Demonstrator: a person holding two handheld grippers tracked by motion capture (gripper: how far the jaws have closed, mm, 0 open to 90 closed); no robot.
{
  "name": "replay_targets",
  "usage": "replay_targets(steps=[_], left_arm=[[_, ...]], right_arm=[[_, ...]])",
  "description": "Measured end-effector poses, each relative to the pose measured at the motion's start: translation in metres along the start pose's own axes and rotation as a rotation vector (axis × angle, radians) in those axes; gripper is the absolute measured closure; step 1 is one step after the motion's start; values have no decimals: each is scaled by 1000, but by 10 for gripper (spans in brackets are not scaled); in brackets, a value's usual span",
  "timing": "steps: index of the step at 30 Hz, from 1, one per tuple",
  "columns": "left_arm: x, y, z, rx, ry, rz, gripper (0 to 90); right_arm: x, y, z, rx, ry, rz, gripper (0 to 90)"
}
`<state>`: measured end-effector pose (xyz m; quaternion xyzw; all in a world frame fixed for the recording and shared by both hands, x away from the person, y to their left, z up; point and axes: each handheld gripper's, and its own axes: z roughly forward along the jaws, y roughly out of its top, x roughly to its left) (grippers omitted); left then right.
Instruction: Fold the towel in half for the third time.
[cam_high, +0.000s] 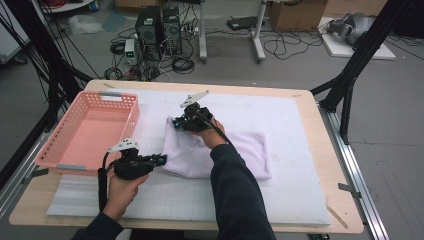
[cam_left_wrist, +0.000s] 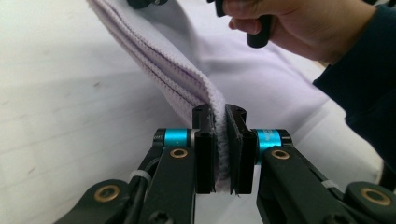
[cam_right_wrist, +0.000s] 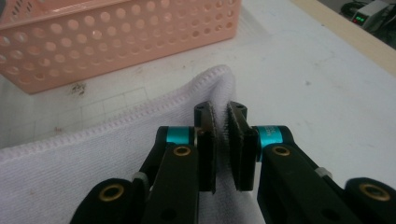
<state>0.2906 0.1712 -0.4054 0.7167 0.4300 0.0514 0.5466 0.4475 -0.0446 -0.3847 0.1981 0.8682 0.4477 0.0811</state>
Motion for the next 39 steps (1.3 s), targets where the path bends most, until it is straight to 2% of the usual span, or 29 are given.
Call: replay_targets(steps=[4, 10, 11, 12, 16, 18, 19, 22, 27, 30, 35, 36, 37, 39], left_arm=[[-14, 10, 15, -8, -53, -5, 825], [-40, 29, 49, 27, -109, 31, 824], [-40, 29, 49, 27, -109, 31, 824], [-48, 32, 63, 47, -126, 40, 824], [-62, 33, 89, 79, -149, 52, 824], [-65, 33, 94, 84, -152, 52, 824], [-70, 32, 104, 100, -160, 56, 824], [-78, 32, 117, 119, -167, 65, 824], [-91, 33, 141, 136, -183, 66, 824], [-99, 30, 158, 159, -171, 87, 824], [-110, 30, 182, 174, -171, 91, 824], [-110, 30, 182, 174, -171, 91, 824], [-113, 30, 193, 202, -158, 109, 824], [-113, 27, 201, 209, -163, 85, 820]], right_arm=[[-6, -7, -23, -29, -20, 20, 830], [-18, -26, -57, -41, -76, 38, 826], [-20, -30, -62, -46, -85, 48, 826], [-23, -35, -67, -47, -94, 58, 826], [-32, -54, -85, -38, -131, 94, 825], [-36, -63, -94, -37, -145, 108, 825], [-38, -67, -97, -39, -150, 115, 824], [-42, -77, -107, -37, -168, 130, 822], [-47, -91, -120, -25, -217, 138, 815], [-50, -98, -127, -18, -237, 139, 816], [-56, -109, -137, -1, -284, 161, 816], [-57, -111, -138, 12, -300, 170, 815], [-58, -113, -139, 31, -317, 178, 814], [-60, -118, -140, 48, -340, 199, 808]])
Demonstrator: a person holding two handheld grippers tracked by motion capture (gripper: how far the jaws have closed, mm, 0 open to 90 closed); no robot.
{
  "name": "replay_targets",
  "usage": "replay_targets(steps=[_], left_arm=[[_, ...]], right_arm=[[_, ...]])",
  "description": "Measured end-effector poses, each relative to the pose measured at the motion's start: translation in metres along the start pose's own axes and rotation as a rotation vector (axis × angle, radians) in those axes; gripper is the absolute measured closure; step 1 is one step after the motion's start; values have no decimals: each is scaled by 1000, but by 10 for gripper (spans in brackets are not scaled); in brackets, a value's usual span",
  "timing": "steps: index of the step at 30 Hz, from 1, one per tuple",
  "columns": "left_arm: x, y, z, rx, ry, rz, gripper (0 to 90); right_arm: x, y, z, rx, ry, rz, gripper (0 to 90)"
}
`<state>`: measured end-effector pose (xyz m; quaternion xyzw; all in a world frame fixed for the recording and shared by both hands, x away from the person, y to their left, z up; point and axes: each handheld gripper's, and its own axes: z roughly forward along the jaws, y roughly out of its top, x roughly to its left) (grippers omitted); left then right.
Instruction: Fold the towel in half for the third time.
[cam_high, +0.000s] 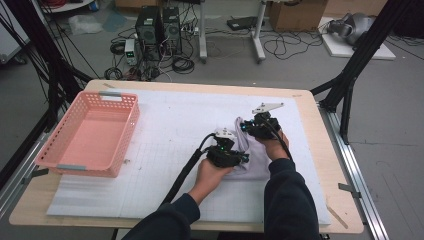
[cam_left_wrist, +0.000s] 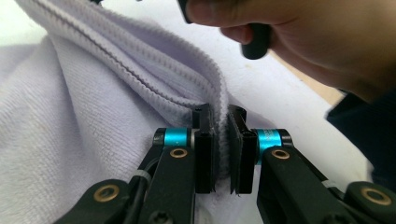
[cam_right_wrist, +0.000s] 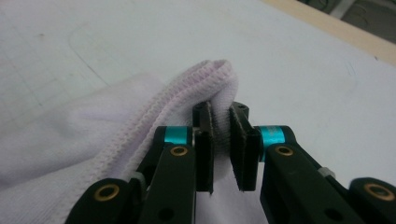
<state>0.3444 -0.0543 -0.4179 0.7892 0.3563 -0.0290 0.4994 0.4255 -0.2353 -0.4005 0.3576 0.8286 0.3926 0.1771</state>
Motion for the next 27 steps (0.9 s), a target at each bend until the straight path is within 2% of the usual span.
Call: replay_targets(steps=[2, 3, 5, 6, 8, 10, 12, 14, 16, 18, 21, 24, 27], left_arm=[[1, -2, 5, -3, -6, 2, 791], [0, -3, 5, -5, -10, 4, 721], [-1, -2, 1, -17, -25, 24, 567], [-2, -1, -2, -29, -29, 32, 504], [-4, 2, -11, -55, -36, 47, 424], [-3, 3, -23, -86, -28, 76, 408], [0, 2, -34, -116, -19, 97, 396], [5, -1, -45, -147, 18, 137, 369], [12, -6, -58, -167, 37, 170, 364], [21, -11, -69, -198, 53, 170, 343], [31, -18, -86, -224, 79, 174, 343], [42, -25, -101, -246, 110, 160, 342], [54, -32, -117, -265, 140, 158, 337]], right_arm=[[-2, -5, -2, 8, -14, 16, 781], [-3, -7, -4, 8, -23, 22, 752], [-7, -11, -10, 17, -69, 40, 613], [-9, -14, -14, 23, -96, 53, 612], [-14, -20, -23, -1, -118, 93, 575], [-18, -26, -32, -27, -137, 134, 564], [-18, -33, -41, -41, -153, 143, 562], [-17, -39, -50, -50, -165, 145, 563], [-14, -44, -58, -39, -169, 158, 553], [-9, -50, -66, -68, -174, 154, 559], [-2, -58, -74, -72, -177, 145, 566], [8, -67, -77, -82, -167, 136, 577], [19, -77, -78, -82, -133, 129, 595]])
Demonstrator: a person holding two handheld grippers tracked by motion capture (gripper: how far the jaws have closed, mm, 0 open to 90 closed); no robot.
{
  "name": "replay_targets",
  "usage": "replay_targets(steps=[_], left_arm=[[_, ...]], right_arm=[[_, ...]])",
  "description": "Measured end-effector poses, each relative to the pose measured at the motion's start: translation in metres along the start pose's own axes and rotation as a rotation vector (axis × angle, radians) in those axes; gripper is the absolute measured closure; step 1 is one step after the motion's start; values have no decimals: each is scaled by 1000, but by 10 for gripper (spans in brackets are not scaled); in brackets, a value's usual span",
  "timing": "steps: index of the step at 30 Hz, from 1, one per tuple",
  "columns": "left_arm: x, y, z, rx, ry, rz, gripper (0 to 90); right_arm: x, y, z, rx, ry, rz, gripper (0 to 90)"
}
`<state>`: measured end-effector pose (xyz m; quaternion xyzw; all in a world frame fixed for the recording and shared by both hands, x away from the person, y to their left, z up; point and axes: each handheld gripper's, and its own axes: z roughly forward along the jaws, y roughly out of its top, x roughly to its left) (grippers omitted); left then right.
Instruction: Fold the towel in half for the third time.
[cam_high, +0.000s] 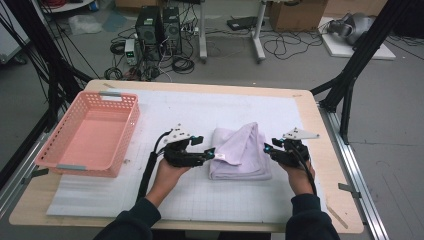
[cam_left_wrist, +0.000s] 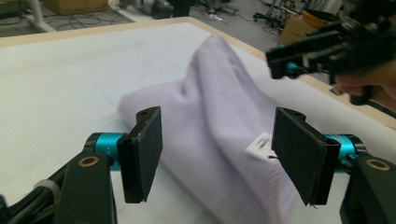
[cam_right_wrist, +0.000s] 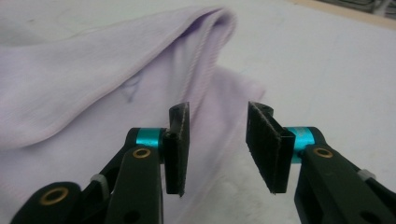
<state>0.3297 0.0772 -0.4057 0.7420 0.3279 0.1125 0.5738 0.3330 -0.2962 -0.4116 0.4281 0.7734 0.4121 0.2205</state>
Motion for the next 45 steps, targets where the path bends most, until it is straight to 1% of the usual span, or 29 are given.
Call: replay_targets(steps=[2, 4, 5, 8, 9, 10, 12, 13, 14, 15, 16, 17, 19, 22, 24, 26, 28, 29, 30, 31, 32, 34, 35, 37, 38, 40, 41, 43, 45], left_arm=[[9, -4, -10, -5, 25, -6, 331], [18, -9, -19, -9, 51, -18, 319], [22, -11, -24, -6, 65, -13, 310], [31, -20, -36, -2, 97, -7, 308], [34, -22, -39, 8, 107, -7, 308], [37, -24, -43, 10, 114, -7, 306], [41, -28, -49, 17, 126, -2, 306], [42, -30, -51, 17, 129, -5, 307], [43, -32, -54, 21, 131, -5, 307], [44, -34, -55, 25, 132, -5, 307], [45, -36, -57, 33, 133, -6, 308], [46, -38, -59, 40, 132, -2, 308], [47, -41, -62, 47, 134, 2, 308], [47, -42, -67, 33, 134, -13, 309], [47, -42, -69, 31, 127, -9, 309], [46, -42, -71, 29, 120, -3, 309], [46, -43, -71, 25, 112, -13, 309], [46, -44, -70, 25, 109, -17, 309], [46, -44, -70, 31, 108, -16, 309], [45, -45, -69, 34, 104, -19, 308], [44, -45, -69, 35, 101, -14, 308], [43, -45, -69, 37, 101, -16, 308], [43, -45, -70, 34, 103, -11, 308], [44, -45, -71, 32, 107, -14, 308], [45, -45, -72, 29, 112, -17, 308], [46, -45, -74, 27, 114, -21, 308], [47, -45, -74, 27, 115, -24, 308], [48, -46, -75, 24, 116, -28, 308], [48, -47, -75, 28, 117, -33, 308]], right_arm=[[7, -7, -1, 2, 28, 4, 599], [14, -13, -1, 20, 53, -5, 598], [17, -16, 0, 25, 64, -7, 597], [26, -20, -1, 25, 99, 20, 579], [28, -21, 0, 33, 105, 25, 578], [31, -22, 1, 48, 103, 15, 583], [33, -25, 7, 104, 87, 0, 597], [33, -27, 9, 112, 91, 26, 606], [32, -28, 10, 109, 97, 50, 638], [32, -29, 9, 111, 107, 61, 703], [31, -29, 9, 115, 127, 68, 797], [31, -29, 7, 111, 135, 58, 816], [32, -28, 4, 107, 123, 25, 827], [32, -26, -7, 79, 73, 9, 827], [30, -26, -16, 65, 38, 3, 825], [28, -27, -25, 61, 20, 25, 823], [27, -31, -30, 79, 9, 38, 813], [27, -33, -29, 99, 11, 44, 787], [27, -36, -27, 118, 5, 42, 727], [27, -39, -26, 118, -12, 40, 679], [27, -39, -27, 101, -11, 48, 666], [29, -35, -31, 52, -6, 38, 619], [30, -32, -33, 22, 1, 30, 613], [35, -27, -35, -24, 31, 16, 587], [38, -25, -33, -36, 46, -7, 582], [47, -23, -28, -34, 93, -28, 569], [50, -22, -25, -31, 110, -48, 569], [56, -20, -16, -16, 124, -70, 577], [58, -18, -6, 8, 142, -67, 610]])
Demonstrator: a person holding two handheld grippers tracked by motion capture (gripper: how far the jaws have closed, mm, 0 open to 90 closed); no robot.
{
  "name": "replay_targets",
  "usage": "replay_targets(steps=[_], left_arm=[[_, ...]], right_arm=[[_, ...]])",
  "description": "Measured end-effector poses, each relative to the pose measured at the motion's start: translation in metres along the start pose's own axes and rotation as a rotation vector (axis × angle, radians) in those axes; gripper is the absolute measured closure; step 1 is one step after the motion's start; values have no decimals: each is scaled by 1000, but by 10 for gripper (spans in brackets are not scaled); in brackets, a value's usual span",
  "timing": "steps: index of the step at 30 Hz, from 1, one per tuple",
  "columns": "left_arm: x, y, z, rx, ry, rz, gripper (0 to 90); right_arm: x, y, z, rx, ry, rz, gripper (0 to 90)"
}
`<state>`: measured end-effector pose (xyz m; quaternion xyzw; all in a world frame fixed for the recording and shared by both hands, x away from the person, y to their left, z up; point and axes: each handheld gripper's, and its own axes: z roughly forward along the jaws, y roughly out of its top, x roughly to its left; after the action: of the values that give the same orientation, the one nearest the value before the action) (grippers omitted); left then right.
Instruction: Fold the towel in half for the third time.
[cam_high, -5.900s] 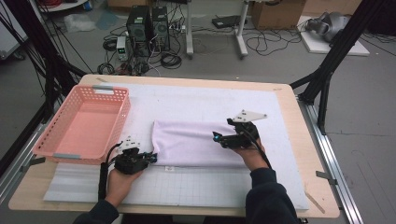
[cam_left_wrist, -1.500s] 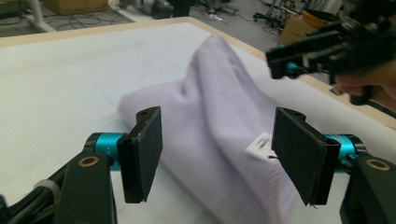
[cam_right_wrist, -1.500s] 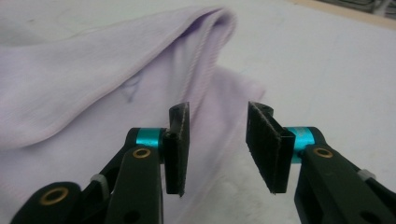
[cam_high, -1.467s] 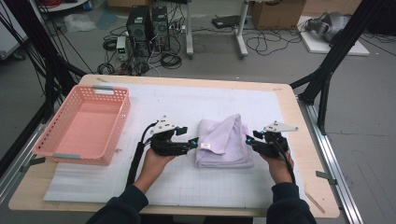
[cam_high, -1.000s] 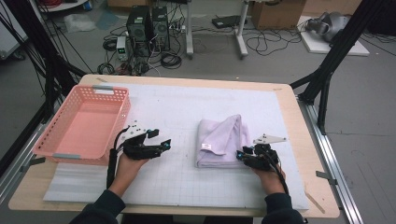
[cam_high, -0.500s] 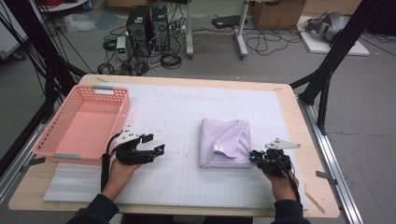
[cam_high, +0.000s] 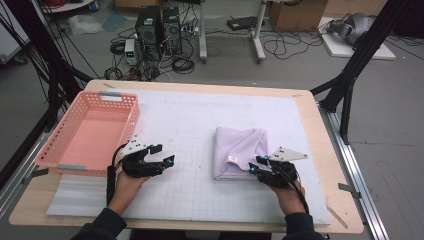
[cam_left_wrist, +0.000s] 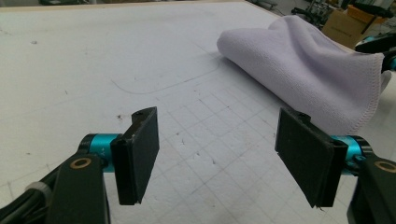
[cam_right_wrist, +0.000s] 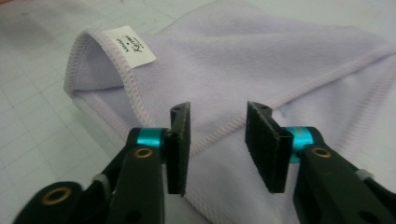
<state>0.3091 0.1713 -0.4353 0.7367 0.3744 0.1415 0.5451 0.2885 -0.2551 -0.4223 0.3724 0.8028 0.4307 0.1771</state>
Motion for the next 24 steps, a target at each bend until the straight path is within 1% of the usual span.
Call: replay_targets(steps=[2, 3, 5, 6, 7, 8, 10, 13, 18, 20, 22, 23, 24], left_arm=[[0, -1, 0, 2, 1, -1, 308], [0, -1, 0, 4, 0, -1, 309], [0, -1, 0, 7, 0, -6, 308], [0, -1, 1, 10, -1, -3, 309], [0, -2, 1, 12, -2, -3, 309], [0, -2, 1, 15, -2, -3, 309], [0, -3, 2, 17, -1, -5, 309], [0, -3, 2, 17, -2, -7, 309], [2, -4, 3, 22, 2, -8, 309], [2, -4, 3, 25, 6, -10, 309], [2, -4, 3, 25, 8, -10, 309], [2, -4, 3, 24, 9, -11, 309], [2, -4, 3, 23, 9, -12, 309]], right_arm=[[1, 1, 10, 22, 21, 3, 610], [3, 1, 14, 45, 25, 0, 605], [7, -1, 23, 95, 7, -24, 610], [7, -2, 23, 93, 6, -24, 639], [8, -2, 22, 92, 8, -22, 724], [7, -2, 21, 94, 20, -36, 827], [8, -2, 16, 85, 6, -59, 849], [4, -2, 7, 67, -6, -59, 856], [-9, -1, -21, 24, -53, -23, 855], [-14, -2, -31, 30, -66, -9, 856], [-17, -3, -40, 45, -70, -13, 856], [-18, -4, -42, 57, -76, -18, 856], [-19, -5, -43, 84, -66, -16, 855]])
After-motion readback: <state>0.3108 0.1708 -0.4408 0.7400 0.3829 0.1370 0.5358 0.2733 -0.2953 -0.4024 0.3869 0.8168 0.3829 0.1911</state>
